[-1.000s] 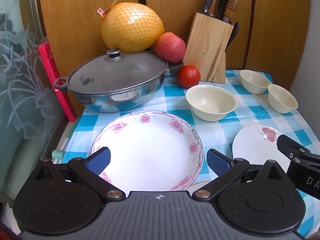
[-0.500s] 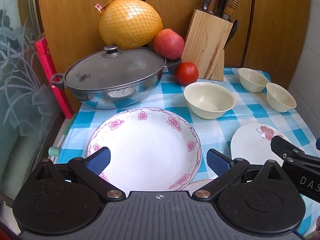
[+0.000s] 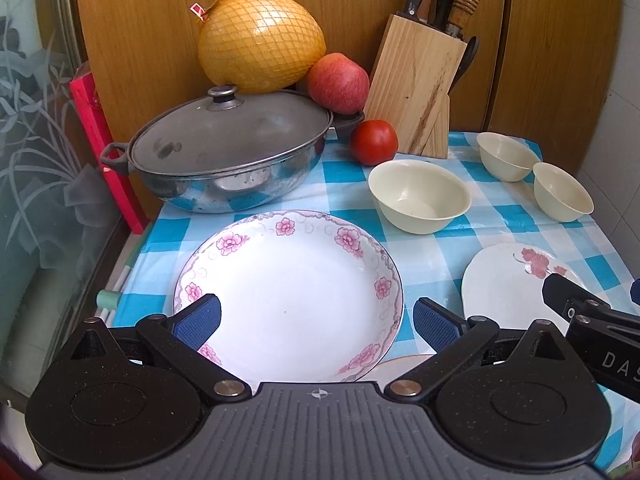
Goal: Organize plates and bowls
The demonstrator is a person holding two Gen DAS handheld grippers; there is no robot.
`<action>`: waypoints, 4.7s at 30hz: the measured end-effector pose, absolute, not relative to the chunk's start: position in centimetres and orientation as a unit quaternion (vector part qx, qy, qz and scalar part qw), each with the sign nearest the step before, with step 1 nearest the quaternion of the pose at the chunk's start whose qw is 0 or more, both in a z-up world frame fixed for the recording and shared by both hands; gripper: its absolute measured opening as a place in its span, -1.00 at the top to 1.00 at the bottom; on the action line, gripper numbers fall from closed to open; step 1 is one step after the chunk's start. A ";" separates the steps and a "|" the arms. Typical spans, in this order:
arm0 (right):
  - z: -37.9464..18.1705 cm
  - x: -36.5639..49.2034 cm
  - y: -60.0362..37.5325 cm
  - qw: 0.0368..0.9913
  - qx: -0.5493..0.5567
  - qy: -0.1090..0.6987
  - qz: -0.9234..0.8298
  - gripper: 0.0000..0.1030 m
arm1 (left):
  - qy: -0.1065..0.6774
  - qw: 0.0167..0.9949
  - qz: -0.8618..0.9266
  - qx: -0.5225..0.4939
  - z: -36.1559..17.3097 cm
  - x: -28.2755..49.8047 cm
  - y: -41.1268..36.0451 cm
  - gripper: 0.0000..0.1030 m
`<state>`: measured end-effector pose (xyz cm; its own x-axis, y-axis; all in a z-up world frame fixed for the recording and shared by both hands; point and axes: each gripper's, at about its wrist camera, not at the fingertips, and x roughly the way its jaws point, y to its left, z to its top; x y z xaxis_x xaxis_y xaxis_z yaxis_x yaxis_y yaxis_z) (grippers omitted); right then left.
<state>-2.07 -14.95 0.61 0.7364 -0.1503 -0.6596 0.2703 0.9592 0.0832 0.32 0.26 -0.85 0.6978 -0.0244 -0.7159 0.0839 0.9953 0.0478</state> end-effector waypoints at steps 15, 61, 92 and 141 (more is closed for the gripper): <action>0.5 -1.8 -14.9 0.924 0.091 0.355 -0.111 -0.97 | 0.394 0.918 -0.033 0.036 -0.8 0.4 0.2 -1.00; 0.2 -1.9 -15.2 0.919 0.102 0.364 -0.109 -0.97 | 0.398 0.915 -0.036 0.044 -1.1 0.3 0.3 -1.00; -3.9 -7.9 -14.4 0.863 0.156 0.481 0.014 -0.13 | 0.489 0.863 -0.112 0.057 -6.4 -5.3 2.7 -0.90; -3.6 -7.3 -17.1 0.863 0.195 0.466 0.011 0.50 | 0.442 0.887 -0.131 0.040 -4.1 -5.1 2.0 -0.68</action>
<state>-7.33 -17.10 -3.57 0.5653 0.2016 -0.7998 0.1627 0.9234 0.3477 -5.05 2.03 -4.12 0.5754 -0.1964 -0.7939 0.2669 0.9627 -0.0446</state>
